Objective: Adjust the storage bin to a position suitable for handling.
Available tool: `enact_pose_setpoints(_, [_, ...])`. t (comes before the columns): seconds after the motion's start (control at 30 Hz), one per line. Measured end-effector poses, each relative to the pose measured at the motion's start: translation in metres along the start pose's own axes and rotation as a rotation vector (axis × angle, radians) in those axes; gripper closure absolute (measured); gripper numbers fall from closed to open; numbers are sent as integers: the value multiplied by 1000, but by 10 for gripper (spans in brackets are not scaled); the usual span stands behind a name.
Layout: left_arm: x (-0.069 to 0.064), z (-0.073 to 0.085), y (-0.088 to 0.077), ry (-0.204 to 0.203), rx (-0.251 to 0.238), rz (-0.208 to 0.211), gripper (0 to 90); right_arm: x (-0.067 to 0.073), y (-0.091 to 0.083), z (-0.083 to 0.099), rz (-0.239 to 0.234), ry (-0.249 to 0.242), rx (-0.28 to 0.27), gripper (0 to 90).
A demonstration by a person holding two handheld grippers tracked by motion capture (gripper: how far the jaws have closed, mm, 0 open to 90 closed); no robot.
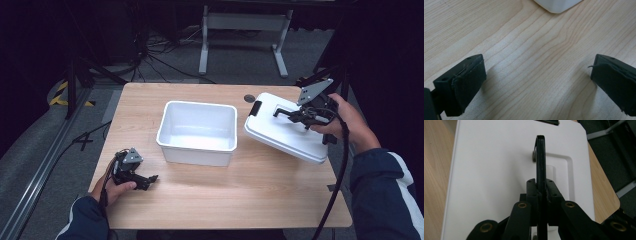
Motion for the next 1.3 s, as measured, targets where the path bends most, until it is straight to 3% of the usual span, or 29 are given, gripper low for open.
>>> enact_pose_setpoints(0.67, [0, 0, 0, 0, -4, -4, 4, 9, 52, 25, -56, 38, 41, 842])
enact_pose_setpoints(1.3, [0, 0, 0, 0, 1, 0, 4, 9, 98, 41, -75, 89, 73, 842])
Point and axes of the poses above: each handheld gripper's, and its own axes: y roughly forward along the jaws, z roughly out of its underside, x roughly to its left, the point moved 9 cm from there along y, roughly forward along the jaws, and after that the axes turned 2 degrees about -y, right-handed, at the moved point
